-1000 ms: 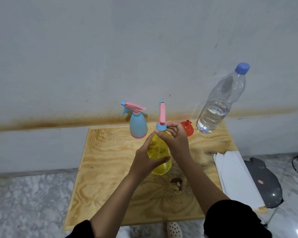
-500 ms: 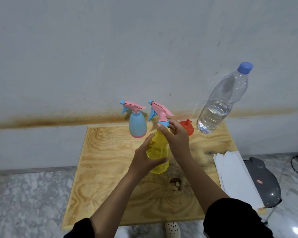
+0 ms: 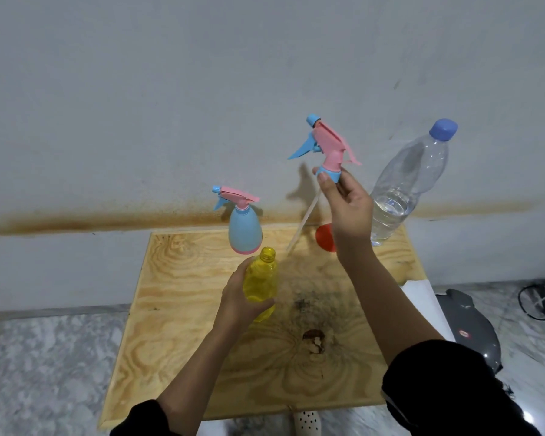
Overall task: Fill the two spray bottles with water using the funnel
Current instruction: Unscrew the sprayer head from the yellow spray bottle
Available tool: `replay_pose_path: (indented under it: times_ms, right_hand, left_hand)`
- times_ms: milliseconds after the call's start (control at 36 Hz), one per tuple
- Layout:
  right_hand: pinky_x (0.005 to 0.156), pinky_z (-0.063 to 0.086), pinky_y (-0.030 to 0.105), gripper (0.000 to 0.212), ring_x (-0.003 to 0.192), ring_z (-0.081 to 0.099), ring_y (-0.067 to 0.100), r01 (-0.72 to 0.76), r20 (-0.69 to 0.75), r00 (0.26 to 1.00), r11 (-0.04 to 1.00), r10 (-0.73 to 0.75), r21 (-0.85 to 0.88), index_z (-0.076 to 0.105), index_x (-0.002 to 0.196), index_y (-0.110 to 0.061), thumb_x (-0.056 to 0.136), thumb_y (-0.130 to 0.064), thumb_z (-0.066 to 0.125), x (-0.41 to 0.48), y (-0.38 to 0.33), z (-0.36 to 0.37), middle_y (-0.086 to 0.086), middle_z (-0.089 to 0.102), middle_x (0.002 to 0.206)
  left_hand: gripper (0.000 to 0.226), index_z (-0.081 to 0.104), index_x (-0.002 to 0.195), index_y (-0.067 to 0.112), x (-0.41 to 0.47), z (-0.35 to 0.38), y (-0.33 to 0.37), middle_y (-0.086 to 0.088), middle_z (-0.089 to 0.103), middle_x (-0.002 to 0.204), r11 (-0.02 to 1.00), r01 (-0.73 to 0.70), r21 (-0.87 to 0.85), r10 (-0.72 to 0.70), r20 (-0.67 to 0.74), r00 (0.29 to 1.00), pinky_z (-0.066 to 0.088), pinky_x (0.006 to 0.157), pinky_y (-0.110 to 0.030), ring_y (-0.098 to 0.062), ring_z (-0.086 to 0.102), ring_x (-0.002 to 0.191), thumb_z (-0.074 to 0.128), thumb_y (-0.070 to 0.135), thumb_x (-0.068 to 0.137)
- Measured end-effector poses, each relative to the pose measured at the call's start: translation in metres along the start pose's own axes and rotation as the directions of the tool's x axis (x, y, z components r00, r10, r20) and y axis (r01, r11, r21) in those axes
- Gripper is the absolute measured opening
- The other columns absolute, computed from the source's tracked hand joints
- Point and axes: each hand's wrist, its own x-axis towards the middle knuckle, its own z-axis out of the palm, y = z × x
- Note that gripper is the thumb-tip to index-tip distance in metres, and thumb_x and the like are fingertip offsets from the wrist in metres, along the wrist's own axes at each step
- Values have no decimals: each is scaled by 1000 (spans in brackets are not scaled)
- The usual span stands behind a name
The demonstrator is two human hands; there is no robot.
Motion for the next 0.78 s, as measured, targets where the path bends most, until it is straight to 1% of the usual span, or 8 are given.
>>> replay_pose_path:
  times_ms: [111, 194, 278, 333, 444, 556, 667, 778]
  right_hand:
    - [67, 43, 7, 10, 77, 51, 6, -1, -22, 1000, 997, -1, -76, 65, 97, -11, 92, -12, 57, 7, 7, -13, 34, 59, 105]
    - [61, 38, 17, 15, 71, 44, 15, -115, -21, 993, 967, 113, -226, 67, 89, -7, 91, -20, 59, 5, 36, -30, 39, 53, 89]
    - [60, 31, 28, 30, 68, 42, 19, -247, -26, 965, 871, 261, -425, 64, 90, 3, 89, -26, 60, -6, 75, -52, 17, 49, 70]
    - [60, 32, 28, 25, 67, 45, 15, -319, -42, 938, 810, 344, -493, 68, 93, -4, 88, -27, 61, -18, 96, -64, 7, 55, 70]
    - [69, 36, 31, 19, 70, 50, 16, -422, -99, 894, 747, 437, -514, 68, 90, -8, 89, -25, 61, -35, 123, -85, 5, 61, 73]
    - [72, 37, 31, 13, 76, 53, 17, -498, -131, 852, 707, 507, -502, 67, 86, -13, 88, -25, 61, -37, 137, -93, 8, 64, 82]
    - [68, 39, 30, 17, 79, 55, 17, -528, -88, 809, 651, 582, -545, 68, 93, -11, 89, -24, 58, -40, 149, -87, 8, 64, 86]
    - [64, 42, 28, 21, 77, 56, 14, -531, -65, 777, 597, 626, -602, 66, 99, -13, 93, -28, 51, -48, 165, -75, 5, 65, 89]
  left_hand:
    - [84, 38, 132, 35, 0, -3, -2, 7, 53, 124, 998, 18, -67, -20, -28, 999, 46, 85, -32, -16, 49, 113, 86, 17, 65]
    - [81, 37, 125, 41, 0, -3, -3, 10, 52, 120, 993, 28, -111, -31, -28, 999, 46, 82, -29, -14, 50, 109, 85, 14, 65]
    - [82, 36, 125, 40, 0, 0, -4, 10, 52, 120, 995, 23, -97, -27, -36, 999, 48, 84, -31, -14, 51, 109, 86, 17, 64]
    - [83, 36, 128, 35, -1, 4, -7, 10, 51, 119, 997, 5, -75, -8, -39, 999, 45, 83, -23, -12, 52, 106, 86, 19, 65]
    - [85, 35, 129, 36, -3, 15, -10, 13, 53, 116, 996, -68, -51, 67, -22, 998, 41, 78, -5, -7, 54, 102, 87, 27, 61]
    - [88, 35, 131, 32, -5, 26, -8, 4, 52, 126, 995, -87, -42, 86, -25, 996, 41, 83, -9, -12, 51, 111, 88, 23, 62]
    - [87, 33, 129, 36, -6, 32, -8, 7, 49, 126, 995, -88, -51, 86, -39, 996, 41, 85, -11, -12, 49, 114, 87, 22, 63]
    - [87, 31, 127, 44, -10, 29, -16, 10, 48, 126, 995, -87, -41, 84, -63, 994, 49, 94, -35, -13, 49, 117, 87, 25, 63]
